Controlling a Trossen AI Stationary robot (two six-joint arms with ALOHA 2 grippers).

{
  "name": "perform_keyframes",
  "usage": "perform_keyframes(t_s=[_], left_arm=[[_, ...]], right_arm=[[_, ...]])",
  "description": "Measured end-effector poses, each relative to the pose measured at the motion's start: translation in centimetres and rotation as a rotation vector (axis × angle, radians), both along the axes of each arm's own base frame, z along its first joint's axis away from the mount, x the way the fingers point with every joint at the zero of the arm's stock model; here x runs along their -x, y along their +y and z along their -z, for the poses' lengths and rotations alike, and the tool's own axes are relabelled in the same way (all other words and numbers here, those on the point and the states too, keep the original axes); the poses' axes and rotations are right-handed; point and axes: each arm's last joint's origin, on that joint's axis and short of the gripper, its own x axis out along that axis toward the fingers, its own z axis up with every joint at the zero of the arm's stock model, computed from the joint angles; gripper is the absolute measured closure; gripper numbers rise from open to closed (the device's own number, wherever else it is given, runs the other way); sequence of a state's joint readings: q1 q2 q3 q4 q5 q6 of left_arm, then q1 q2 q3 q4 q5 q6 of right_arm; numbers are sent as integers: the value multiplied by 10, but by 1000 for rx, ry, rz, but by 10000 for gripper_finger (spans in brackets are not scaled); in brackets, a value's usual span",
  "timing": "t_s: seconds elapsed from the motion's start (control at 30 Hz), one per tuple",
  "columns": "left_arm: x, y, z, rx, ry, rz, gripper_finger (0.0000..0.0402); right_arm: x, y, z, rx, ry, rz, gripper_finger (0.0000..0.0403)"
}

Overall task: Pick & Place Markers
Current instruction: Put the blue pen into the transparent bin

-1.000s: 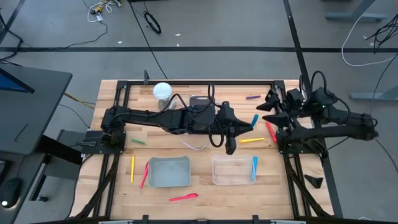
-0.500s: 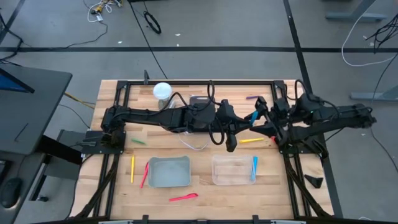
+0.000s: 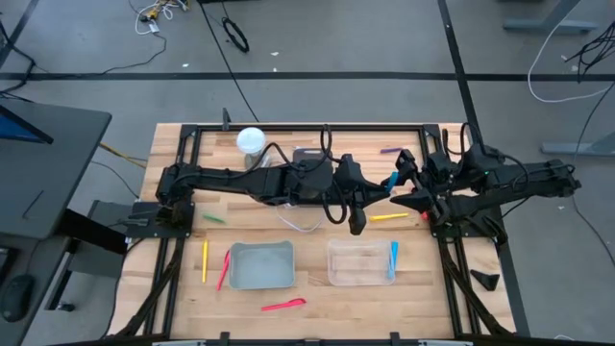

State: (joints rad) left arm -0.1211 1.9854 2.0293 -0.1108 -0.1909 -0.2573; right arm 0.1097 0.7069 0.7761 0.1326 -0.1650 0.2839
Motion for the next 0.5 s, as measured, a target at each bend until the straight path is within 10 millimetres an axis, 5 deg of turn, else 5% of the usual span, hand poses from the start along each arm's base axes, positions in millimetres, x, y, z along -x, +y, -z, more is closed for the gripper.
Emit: perform_keyframes(t_s=[0.2,0.5], left_arm=[[0,0,0,1,0,0,373],[0,-1,0,1,4,6,373]], right_arm=[[0,0,0,-2,3,-1,215],[-1,0,0,-3,5,7,330]])
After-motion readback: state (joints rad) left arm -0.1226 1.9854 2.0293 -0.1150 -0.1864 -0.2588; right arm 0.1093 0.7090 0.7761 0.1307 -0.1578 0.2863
